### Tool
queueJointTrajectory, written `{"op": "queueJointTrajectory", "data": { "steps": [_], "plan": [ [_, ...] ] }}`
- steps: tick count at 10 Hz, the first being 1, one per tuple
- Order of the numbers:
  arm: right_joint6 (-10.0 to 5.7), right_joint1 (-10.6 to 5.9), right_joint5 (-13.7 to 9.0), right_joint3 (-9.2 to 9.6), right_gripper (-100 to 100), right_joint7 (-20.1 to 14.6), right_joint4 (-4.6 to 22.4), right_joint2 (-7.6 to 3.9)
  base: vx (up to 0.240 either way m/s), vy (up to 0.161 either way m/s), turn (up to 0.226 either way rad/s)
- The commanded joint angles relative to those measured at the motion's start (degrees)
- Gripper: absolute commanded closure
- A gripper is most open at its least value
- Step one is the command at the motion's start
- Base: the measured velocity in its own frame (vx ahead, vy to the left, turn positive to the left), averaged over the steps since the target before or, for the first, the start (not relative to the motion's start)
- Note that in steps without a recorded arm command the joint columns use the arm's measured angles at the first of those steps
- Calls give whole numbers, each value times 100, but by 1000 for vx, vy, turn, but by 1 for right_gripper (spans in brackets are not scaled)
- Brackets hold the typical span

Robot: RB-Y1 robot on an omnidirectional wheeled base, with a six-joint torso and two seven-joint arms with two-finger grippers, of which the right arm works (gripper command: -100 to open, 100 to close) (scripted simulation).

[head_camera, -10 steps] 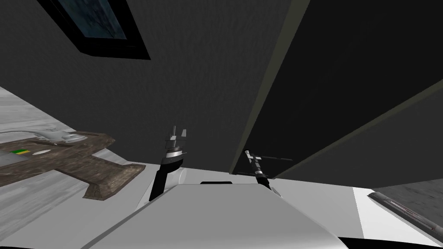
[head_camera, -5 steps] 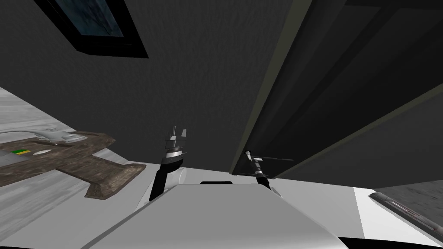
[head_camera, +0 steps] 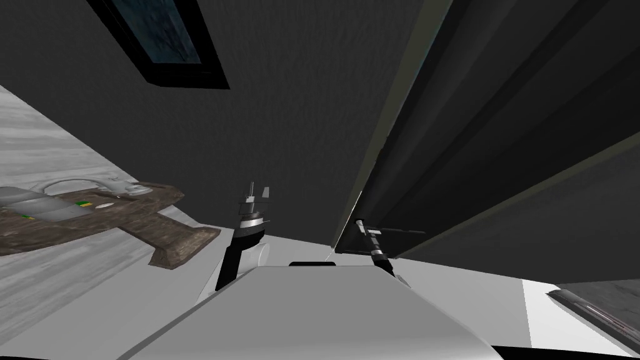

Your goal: Pull the door open

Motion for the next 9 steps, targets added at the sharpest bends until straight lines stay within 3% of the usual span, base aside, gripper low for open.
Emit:
{"op": "queueJointTrajectory", "data": {
  "steps": [1,7,8,9],
  "plan": [
    [-210,132,57,72,100,-133,78,-97,-197,-77,168],
    [-734,433,184,222,100,-449,167,-362,-154,-52,109],
    [-622,433,173,212,100,-404,75,-316,-75,-21,20],
    [-782,522,194,228,100,-448,133,-350,-120,-40,214]
  ]
}}
